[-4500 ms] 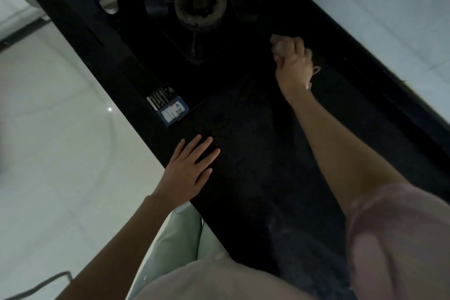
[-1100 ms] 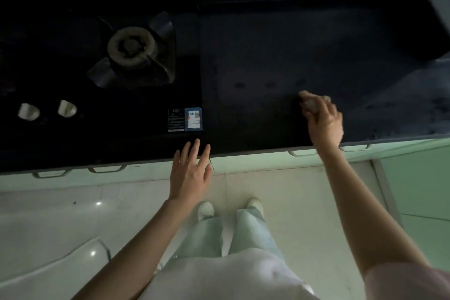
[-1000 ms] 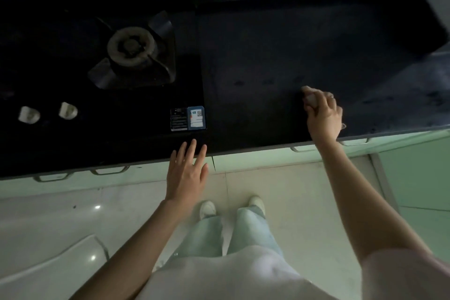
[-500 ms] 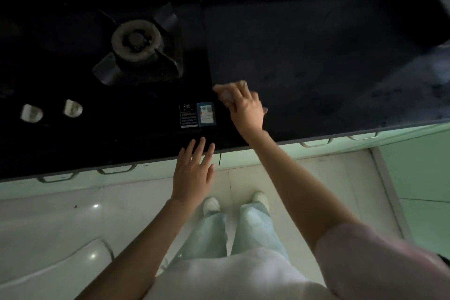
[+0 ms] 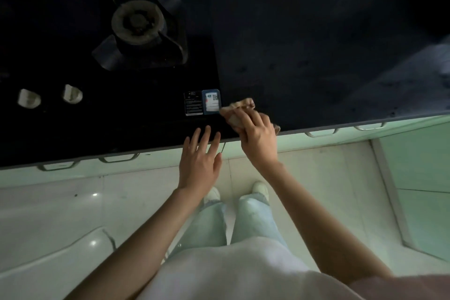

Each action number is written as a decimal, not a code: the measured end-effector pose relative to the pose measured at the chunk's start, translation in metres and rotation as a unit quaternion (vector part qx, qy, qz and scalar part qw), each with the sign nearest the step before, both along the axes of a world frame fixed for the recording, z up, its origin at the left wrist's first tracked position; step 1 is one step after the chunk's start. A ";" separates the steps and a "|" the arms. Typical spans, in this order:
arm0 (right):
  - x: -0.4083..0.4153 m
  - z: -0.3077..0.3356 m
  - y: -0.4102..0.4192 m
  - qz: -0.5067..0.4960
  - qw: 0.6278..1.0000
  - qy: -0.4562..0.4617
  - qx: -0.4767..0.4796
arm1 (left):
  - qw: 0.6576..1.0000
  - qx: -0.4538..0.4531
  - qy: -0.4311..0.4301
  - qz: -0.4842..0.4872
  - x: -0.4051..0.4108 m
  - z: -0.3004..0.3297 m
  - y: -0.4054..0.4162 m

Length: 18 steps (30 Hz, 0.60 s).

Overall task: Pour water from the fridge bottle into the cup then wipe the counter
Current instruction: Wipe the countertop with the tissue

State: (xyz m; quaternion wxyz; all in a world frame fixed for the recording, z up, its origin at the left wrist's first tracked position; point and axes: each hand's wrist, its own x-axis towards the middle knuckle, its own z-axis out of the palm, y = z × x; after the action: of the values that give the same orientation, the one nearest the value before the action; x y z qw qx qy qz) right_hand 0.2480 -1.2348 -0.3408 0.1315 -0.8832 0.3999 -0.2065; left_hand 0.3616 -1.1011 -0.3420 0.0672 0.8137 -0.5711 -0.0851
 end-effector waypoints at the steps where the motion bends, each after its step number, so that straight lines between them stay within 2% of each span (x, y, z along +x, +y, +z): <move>1: -0.008 -0.001 0.003 0.003 1.000 0.002 0.003 | 1.000 0.003 0.004 0.000 0.000 0.001 0.000; 5: -0.023 0.006 -0.040 -0.002 1.000 0.018 0.014 | 1.000 0.015 0.013 -0.004 0.002 0.004 0.000; 8: -0.053 0.014 -0.102 -0.116 0.992 0.033 0.040 | 1.000 0.018 0.007 0.003 0.000 0.006 -0.001; 10: -0.077 0.015 -0.130 -0.221 0.972 0.032 0.074 | 1.000 0.022 0.001 0.011 -0.003 0.008 -0.003; 12: -0.087 0.014 -0.138 -0.282 0.955 0.018 0.092 | 1.000 0.015 -0.001 0.007 -0.009 0.012 -0.009; 15: -0.080 0.012 -0.125 -0.266 0.960 0.038 0.081 | 1.000 0.002 0.005 -0.025 -0.024 0.018 -0.028; 18: -0.086 0.007 -0.105 -0.181 0.981 0.032 0.058 | 0.998 0.016 0.029 -0.049 -0.044 0.024 -0.060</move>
State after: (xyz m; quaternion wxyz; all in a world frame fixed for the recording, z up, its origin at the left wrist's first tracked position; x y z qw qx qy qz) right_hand 0.1622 -1.3394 -0.3342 0.1303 -0.7929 0.5689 -0.1753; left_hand 0.3177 -1.1612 -0.3180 0.0665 0.7829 -0.6065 -0.1214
